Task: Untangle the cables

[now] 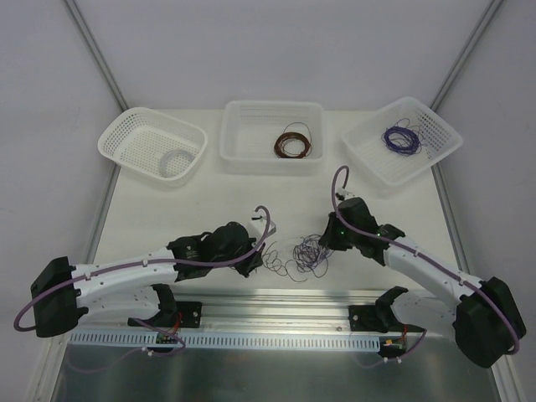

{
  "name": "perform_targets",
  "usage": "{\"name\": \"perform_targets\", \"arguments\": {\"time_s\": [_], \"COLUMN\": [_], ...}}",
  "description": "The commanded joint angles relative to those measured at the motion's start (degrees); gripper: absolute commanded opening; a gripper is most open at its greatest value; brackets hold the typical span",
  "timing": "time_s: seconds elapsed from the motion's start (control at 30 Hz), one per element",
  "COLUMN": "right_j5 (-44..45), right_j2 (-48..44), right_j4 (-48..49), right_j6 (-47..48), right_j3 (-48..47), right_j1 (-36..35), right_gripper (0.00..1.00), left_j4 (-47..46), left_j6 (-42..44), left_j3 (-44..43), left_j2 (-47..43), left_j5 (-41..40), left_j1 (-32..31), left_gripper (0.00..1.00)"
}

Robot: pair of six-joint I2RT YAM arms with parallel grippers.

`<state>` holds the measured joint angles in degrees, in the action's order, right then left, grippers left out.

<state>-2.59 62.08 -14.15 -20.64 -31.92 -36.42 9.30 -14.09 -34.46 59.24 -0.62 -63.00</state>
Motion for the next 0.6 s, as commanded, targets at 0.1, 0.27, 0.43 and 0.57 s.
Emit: {"name": "perform_targets", "arguments": {"time_s": [0.1,0.27,0.43,0.57], "right_j5": [2.2,5.9,5.2,5.9], "right_j2": [-7.8,-13.0,-16.7,-21.2], "right_j4": [-9.3,-15.8,-19.6,-21.4], "right_j6": [5.5,9.2,10.5,10.4], "right_j3": [0.6,-2.4,-4.7,-6.4], "right_j1": [11.1,17.5,23.5,26.0], "right_gripper": [0.01,0.01,0.01,0.01], "left_j4": [1.6,5.2,15.9,23.7], "left_j6": [-5.1,-10.2,-15.6,-22.5], "left_j3": [1.3,1.3,0.4,-0.6], "left_j2": [-3.8,-5.4,-6.7,-5.5], "left_j5": [-3.1,-4.6,-13.7,-19.1], "left_j1": [4.5,12.4,21.0,24.8], "left_gripper": [0.0,0.0,0.0,0.0]}}
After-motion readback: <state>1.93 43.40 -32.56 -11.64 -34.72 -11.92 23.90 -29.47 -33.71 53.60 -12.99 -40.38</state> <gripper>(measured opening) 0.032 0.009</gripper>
